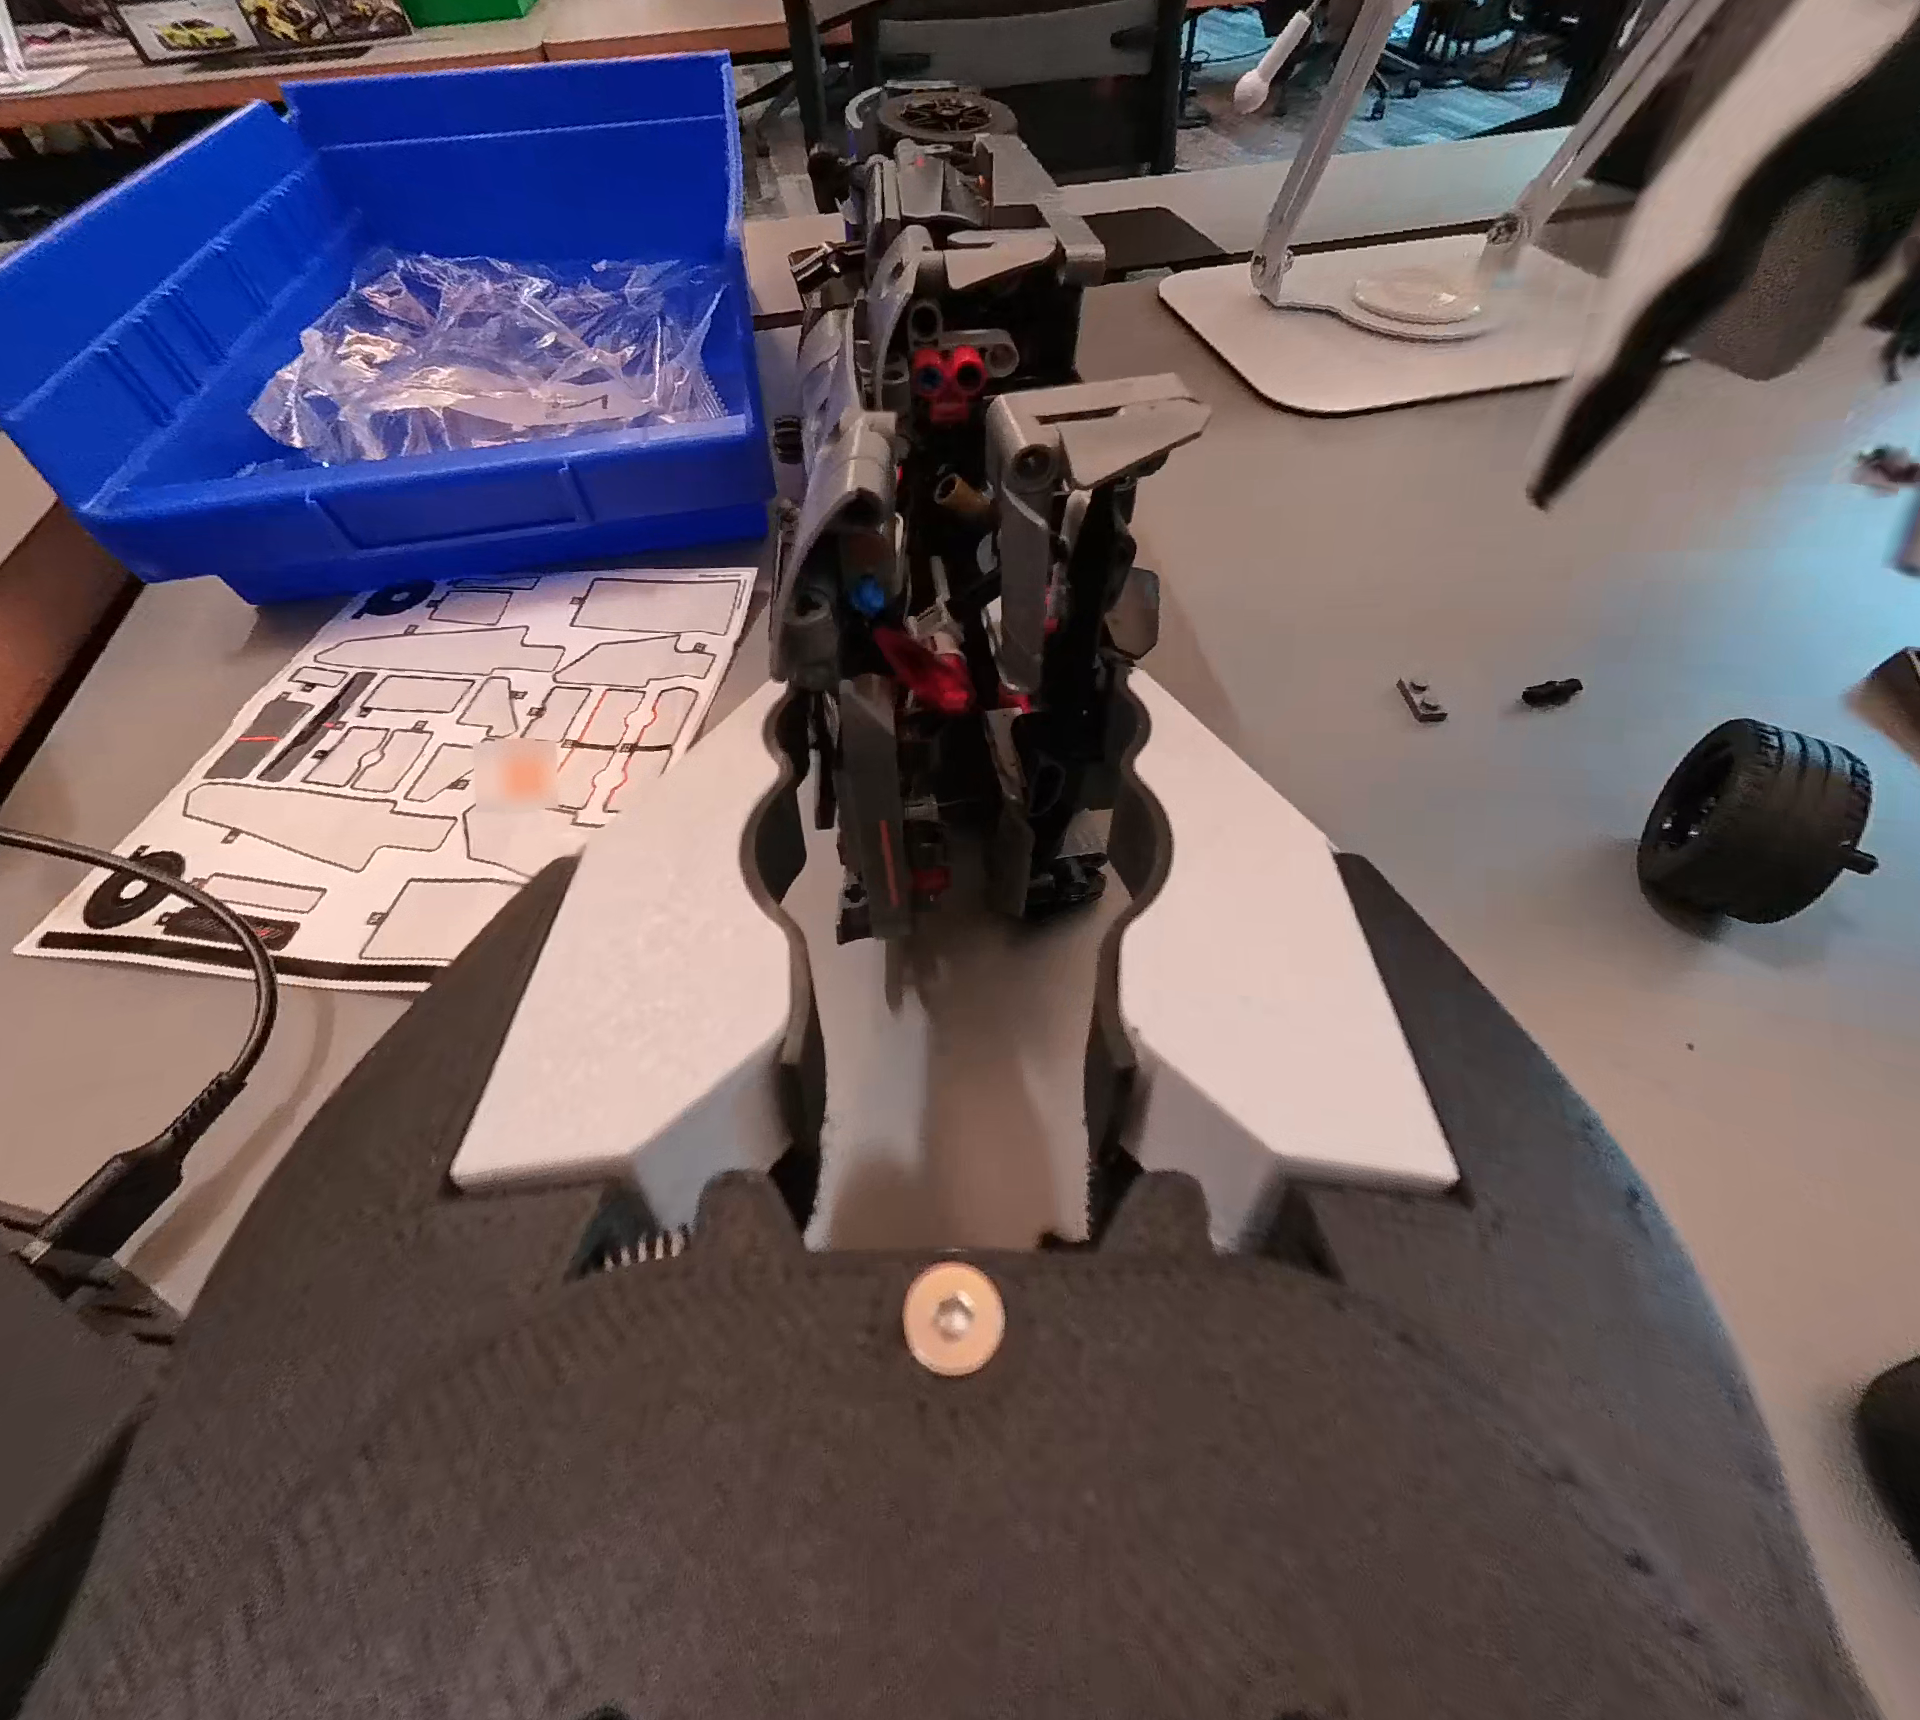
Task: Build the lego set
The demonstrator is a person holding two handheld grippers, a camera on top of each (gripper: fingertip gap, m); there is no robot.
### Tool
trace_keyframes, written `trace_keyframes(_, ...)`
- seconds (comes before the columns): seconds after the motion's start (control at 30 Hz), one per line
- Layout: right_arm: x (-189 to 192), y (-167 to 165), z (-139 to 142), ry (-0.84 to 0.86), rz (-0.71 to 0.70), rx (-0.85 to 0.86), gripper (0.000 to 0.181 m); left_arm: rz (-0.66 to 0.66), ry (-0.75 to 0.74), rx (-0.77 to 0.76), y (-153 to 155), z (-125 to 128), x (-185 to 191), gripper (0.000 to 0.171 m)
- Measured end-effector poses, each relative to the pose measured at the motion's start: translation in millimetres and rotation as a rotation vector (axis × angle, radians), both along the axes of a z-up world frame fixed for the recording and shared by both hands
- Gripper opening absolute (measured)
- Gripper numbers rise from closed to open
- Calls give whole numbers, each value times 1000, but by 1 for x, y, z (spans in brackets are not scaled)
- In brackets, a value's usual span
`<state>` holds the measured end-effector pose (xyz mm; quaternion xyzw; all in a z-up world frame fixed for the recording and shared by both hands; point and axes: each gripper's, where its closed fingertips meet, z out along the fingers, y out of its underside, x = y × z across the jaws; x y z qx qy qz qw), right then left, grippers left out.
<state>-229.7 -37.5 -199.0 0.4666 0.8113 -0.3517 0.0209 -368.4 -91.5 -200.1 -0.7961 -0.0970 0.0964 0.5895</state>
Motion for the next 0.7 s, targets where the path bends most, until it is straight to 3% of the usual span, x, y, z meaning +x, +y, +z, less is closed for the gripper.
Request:
trace_keyframes(0.23,36,-17,-48,-280,51,60,66,63,130,-43,-5,7,-3,60)
trace_keyframes(0.3,39,-19,-59,-327,47,101,55,62,124,-52,-6,5,-2,64)
trace_keyframes(0.37,37,-21,-63,-334,44,114,41,60,127,-52,-7,5,-1,64)
trace_keyframes(0.53,34,-26,-58,-307,63,86,28,63,148,-59,-10,7,0,63)
trace_keyframes(0.7,36,-20,-59,-301,67,104,30,89,129,-44,-17,9,-1,67)
